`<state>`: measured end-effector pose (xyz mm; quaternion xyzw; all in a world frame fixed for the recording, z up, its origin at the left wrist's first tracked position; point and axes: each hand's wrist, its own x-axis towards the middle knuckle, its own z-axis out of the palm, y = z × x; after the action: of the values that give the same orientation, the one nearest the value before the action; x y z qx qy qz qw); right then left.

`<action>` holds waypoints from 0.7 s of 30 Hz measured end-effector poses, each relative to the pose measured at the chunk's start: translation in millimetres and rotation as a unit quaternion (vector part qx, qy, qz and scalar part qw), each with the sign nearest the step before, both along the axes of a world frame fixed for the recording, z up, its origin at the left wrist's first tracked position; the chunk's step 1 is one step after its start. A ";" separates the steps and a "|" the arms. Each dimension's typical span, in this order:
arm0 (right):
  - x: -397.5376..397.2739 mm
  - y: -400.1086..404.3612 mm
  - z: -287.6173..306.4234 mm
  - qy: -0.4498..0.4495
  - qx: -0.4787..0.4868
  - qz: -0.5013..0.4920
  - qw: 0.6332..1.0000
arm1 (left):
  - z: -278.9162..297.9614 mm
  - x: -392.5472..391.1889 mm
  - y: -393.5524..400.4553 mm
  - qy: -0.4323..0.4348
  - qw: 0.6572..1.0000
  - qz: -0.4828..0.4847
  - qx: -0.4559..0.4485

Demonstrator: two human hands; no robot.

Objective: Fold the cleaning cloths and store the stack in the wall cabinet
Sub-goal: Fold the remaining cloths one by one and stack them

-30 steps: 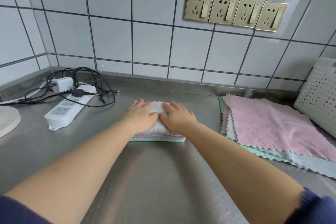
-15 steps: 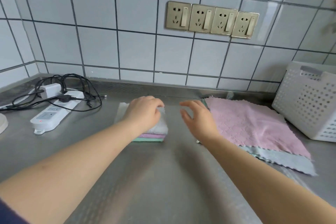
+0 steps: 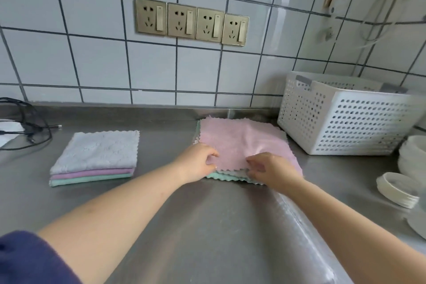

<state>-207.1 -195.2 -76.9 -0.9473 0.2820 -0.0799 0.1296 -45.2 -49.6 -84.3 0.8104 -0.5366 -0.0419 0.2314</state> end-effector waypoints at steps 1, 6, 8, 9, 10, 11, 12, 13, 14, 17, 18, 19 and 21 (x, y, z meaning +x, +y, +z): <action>-2.6 -2.0 -1.9 0.014 -0.006 0.005 1.000 | -2.6 -1.6 -4.1 -0.008 1.000 0.001 0.003; -2.2 -7.6 -10.3 0.017 -0.070 -0.003 0.997 | -13.7 -5.2 -20.0 -0.079 0.997 0.007 0.022; 0.4 -10.3 -12.1 0.008 -0.081 -0.021 0.996 | -15.2 -6.0 -21.8 -0.097 0.995 0.007 0.010; 1.3 -12.2 -12.6 0.004 -0.084 -0.029 0.996 | -15.4 -6.1 -21.5 -0.106 0.994 0.012 0.000; 1.4 -14.2 -13.0 -0.001 -0.088 -0.033 0.996 | -15.3 -5.9 -21.5 -0.113 0.993 0.017 -0.009; 1.4 -16.6 -14.0 -0.007 -0.088 -0.036 0.995 | -14.7 -5.3 -21.4 -0.120 0.992 0.020 -0.014; 0.9 -18.3 -15.4 -0.018 -0.085 -0.037 0.996 | -14.3 -4.8 -20.5 -0.126 0.992 0.020 -0.015; 0.6 -19.5 -17.3 -0.028 -0.079 -0.040 0.996 | -14.1 -4.7 -19.3 -0.132 0.991 0.014 -0.010; 0.8 -20.6 -19.8 -0.036 -0.077 -0.043 0.995 | -14.9 -5.3 -18.3 -0.139 0.990 0.005 -0.005; 4.5 -25.6 -25.6 -0.056 -0.069 -0.077 0.993 | -18.4 -8.4 -20.3 -0.166 0.986 0.006 0.009; 6.2 -27.5 -24.8 -0.062 -0.063 -0.093 0.992 | -18.6 -9.4 -22.3 -0.169 0.985 0.016 0.006; 7.8 -29.4 -23.1 -0.065 -0.054 -0.107 0.991 | -17.9 -9.7 -24.6 -0.167 0.985 0.030 0.003; 8.6 -33.5 -21.5 -0.069 -0.040 -0.106 0.991 | -17.3 -6.6 -28.3 -0.141 0.988 0.055 -0.008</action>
<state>-198.5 -228.7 -98.4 -0.9088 0.3673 -0.1699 0.1017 -51.9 -78.0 -101.6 0.8345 -0.5190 0.0898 0.1618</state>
